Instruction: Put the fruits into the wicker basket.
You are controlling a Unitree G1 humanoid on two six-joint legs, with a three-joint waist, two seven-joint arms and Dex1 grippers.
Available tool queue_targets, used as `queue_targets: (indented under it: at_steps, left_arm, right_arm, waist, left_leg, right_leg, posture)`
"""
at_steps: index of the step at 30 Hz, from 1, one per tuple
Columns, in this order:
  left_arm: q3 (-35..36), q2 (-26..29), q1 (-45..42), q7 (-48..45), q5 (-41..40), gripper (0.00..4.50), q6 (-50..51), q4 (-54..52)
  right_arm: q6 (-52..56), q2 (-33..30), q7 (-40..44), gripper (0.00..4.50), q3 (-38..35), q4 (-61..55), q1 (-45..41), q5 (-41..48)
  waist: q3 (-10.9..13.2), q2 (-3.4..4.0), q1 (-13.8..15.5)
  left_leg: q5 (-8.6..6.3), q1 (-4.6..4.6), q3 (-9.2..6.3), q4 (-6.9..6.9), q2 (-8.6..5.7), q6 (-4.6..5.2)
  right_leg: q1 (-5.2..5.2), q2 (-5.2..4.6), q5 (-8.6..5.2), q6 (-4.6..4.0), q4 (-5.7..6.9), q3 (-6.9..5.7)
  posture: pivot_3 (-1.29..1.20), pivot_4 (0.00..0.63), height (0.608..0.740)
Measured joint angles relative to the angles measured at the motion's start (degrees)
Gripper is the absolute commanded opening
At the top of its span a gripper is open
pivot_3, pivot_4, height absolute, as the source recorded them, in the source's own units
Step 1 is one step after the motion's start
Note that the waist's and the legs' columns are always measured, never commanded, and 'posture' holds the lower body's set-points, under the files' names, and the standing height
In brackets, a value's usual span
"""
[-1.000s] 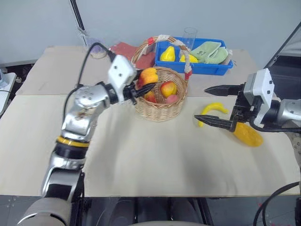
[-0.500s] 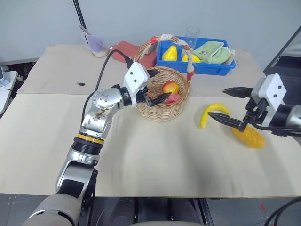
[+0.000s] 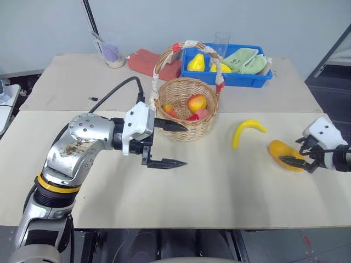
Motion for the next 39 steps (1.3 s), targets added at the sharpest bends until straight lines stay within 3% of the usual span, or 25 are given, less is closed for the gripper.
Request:
queue_targets:
  at_steps: [3, 9, 10, 15, 21, 26, 30, 36, 38, 39]
  left_arm:
    - [0.0, 0.0, 0.3, 0.3, 0.0, 4.45, 0.7, -0.1]
    - [0.1, 0.0, 0.6, 1.1, -0.6, 4.5, 1.1, -1.2]
    - [0.4, -0.1, 0.6, 1.2, -1.2, 4.5, 1.2, -1.2]
    - [2.7, 0.0, 0.9, 2.3, -3.2, 4.5, 2.4, -1.2]
    - [9.3, 3.3, 6.3, 3.7, -6.7, 4.5, 4.8, -1.8]
    - [16.4, 5.5, 12.1, 6.6, -9.4, 4.5, 6.1, -3.3]
    - [20.6, 5.9, 14.2, 9.8, -13.1, 4.5, 9.0, -3.8]
    - [22.9, 6.0, 15.0, 13.6, -15.8, 4.5, 10.5, -5.1]
    - [23.0, 6.0, 15.1, 14.4, -15.9, 4.5, 10.7, -5.4]
    - [23.0, 6.0, 15.2, 14.7, -15.9, 4.5, 10.7, -5.5]
  right_arm:
    - [-0.6, 1.1, 1.3, 4.5, 2.5, 3.2, -1.3, -1.0]
    - [-2.0, 1.3, 2.6, 2.69, 3.5, 6.1, -3.1, -2.4]
    - [-2.1, 1.3, 3.0, 2.65, 3.5, 6.2, -3.1, -2.5]
    - [-2.6, 0.3, 6.0, 2.65, 3.0, 2.9, -0.8, -2.0]
    - [5.8, -0.6, 9.9, 2.65, -0.4, -16.0, 0.6, 6.7]
    - [16.6, 14.7, 0.7, 2.65, 2.6, -29.4, -15.5, 14.6]
    - [16.7, 27.7, -8.1, 2.65, 8.7, -24.3, -26.0, 11.9]
    - [7.8, 39.7, -16.1, 2.65, 15.2, -4.4, -38.1, 2.2]
    - [4.4, 41.9, -17.7, 3.68, 15.8, 0.6, -39.7, 0.2]
    - [3.2, 42.7, -18.5, 3.98, 15.7, 2.7, -40.1, -0.4]
  waist:
    - [0.0, 0.0, 0.0]
    - [0.0, 0.01, 0.1]
    - [0.0, 0.01, 0.1]
    - [0.0, 0.03, 0.1]
    - [0.0, 0.08, -0.7]
    - [0.1, 0.05, -1.3]
    - [0.1, 0.03, -0.7]
    - [0.1, 0.03, -0.4]
    - [0.1, 0.03, -0.4]
    - [0.1, 0.03, -0.4]
  left_leg:
    - [0.0, 0.0, -0.02, -0.02, 0.05, 0.0]
    - [0.0, 0.0, -0.01, -0.01, 0.08, 0.0]
    - [0.0, 0.0, -0.01, -0.01, 0.08, 0.0]
    - [0.0, 0.01, -0.04, -0.01, 0.09, 0.0]
    - [-0.01, 0.03, -0.13, -0.03, 0.19, 0.01]
    - [-0.01, 0.13, -0.37, -0.11, 0.18, -0.01]
    - [0.01, 0.0, -0.37, -0.08, 0.08, -0.04]
    - [0.1, -0.31, -0.4, -0.1, 0.02, -0.2]
    - [0.21, -0.52, -0.42, -0.11, 0.03, -0.39]
    - [0.23, -0.56, -0.42, -0.11, 0.03, -0.41]
  right_leg:
    - [0.0, 0.09, -0.01, -0.01, -0.01, 0.02]
    - [-0.01, 0.1, -0.01, -0.02, 0.0, 0.05]
    - [-0.01, 0.1, -0.01, -0.02, 0.0, 0.05]
    - [-0.01, 0.12, -0.01, -0.02, 0.04, 0.05]
    - [-0.05, 0.21, -0.02, -0.05, 0.09, 0.11]
    - [-0.04, 0.28, -0.06, -0.14, 0.17, 0.06]
    - [-0.17, 0.17, -0.05, -0.14, 0.28, 0.05]
    - [-0.53, 0.18, -0.03, -0.15, 0.56, 0.03]
    - [-0.77, 0.19, -0.01, -0.18, 0.65, 0.01]
    - [-0.81, 0.2, -0.01, -0.18, 0.66, 0.01]
  posture:
    - [0.0, 0.15, 0.74]
    - [0.0, 0.15, 0.74]
    - [0.0, 0.15, 0.74]
    - [0.0, 0.15, 0.74]
    - [0.0, 0.15, 0.74]
    - [0.0, 0.15, 0.74]
    - [0.0, 0.15, 0.74]
    - [0.0, 0.15, 0.74]
    - [0.0, 0.15, 0.74]
    - [0.0, 0.15, 0.74]
